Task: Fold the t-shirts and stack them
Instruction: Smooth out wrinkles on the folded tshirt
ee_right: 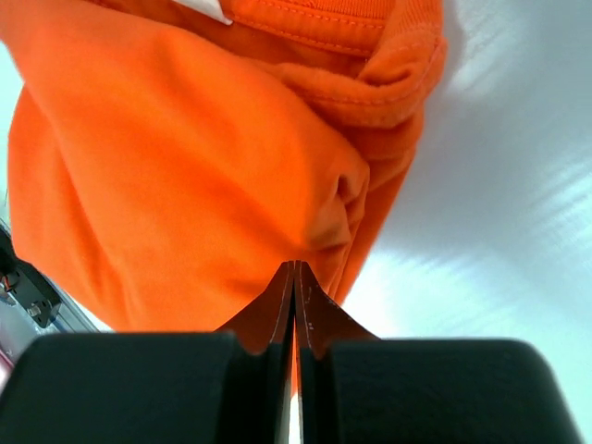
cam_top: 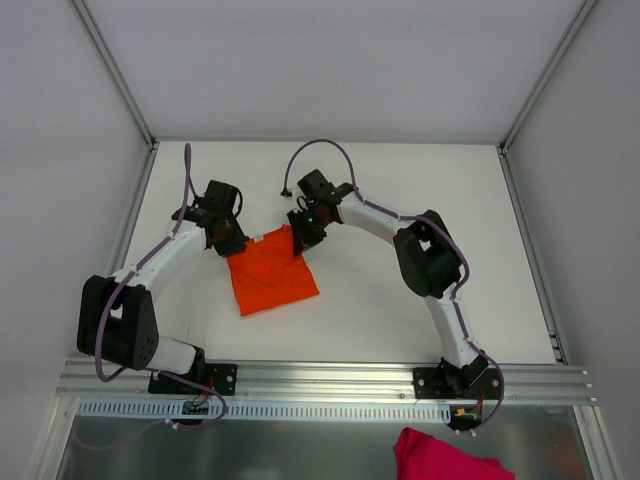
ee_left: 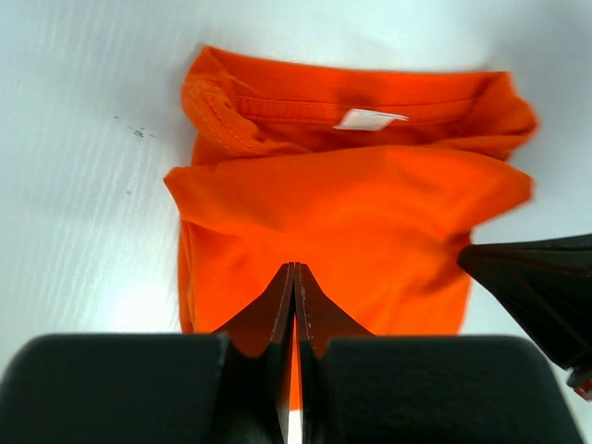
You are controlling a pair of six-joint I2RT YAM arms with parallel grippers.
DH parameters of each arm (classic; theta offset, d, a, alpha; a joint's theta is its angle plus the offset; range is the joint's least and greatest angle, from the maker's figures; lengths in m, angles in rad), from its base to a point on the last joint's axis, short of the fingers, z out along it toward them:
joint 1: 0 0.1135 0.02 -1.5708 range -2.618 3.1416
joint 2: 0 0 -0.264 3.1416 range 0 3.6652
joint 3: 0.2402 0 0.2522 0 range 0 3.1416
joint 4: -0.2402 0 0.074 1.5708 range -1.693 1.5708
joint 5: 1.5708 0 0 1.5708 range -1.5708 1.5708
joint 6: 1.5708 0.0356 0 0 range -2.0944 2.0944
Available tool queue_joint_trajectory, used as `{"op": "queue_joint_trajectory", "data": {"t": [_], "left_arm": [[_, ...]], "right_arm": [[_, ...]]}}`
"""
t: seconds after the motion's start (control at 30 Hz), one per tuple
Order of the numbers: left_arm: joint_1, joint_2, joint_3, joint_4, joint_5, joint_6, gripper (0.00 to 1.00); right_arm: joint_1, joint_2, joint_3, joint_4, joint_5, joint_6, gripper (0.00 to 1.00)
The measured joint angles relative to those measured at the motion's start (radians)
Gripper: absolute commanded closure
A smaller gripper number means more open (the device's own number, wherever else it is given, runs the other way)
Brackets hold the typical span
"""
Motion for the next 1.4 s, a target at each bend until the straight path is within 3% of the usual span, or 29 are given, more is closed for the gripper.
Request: {"op": "queue_joint_trajectory", "data": {"t": [0.33,0.7,1.0,1.3,1.4], "left_arm": [[-0.011,-0.113,-0.074,0.025,0.157,0.011,1.00],[-0.055,0.070,-0.086,0.070,0.205,0.027,1.00],[-0.055,0.265,0.038,0.072,0.206,0.071,1.00],[-0.055,0.349,0.189,0.070,0.189,0.098,1.00],[-0.055,0.336,0.217,0.050,0.171,0.107,1.00]], "right_arm": [[0.003,-0.137,0.001,-0.065,0.026,-0.016,0.95],[0.025,-0.406,-0.174,-0.133,0.057,-0.045,0.85],[0.024,-0.604,-0.140,-0.250,0.161,-0.108,0.72],[0.024,-0.702,-0.208,-0.292,0.202,-0.126,0.68],[0.024,-0.711,-0.249,-0.292,0.210,-0.120,0.49]]}}
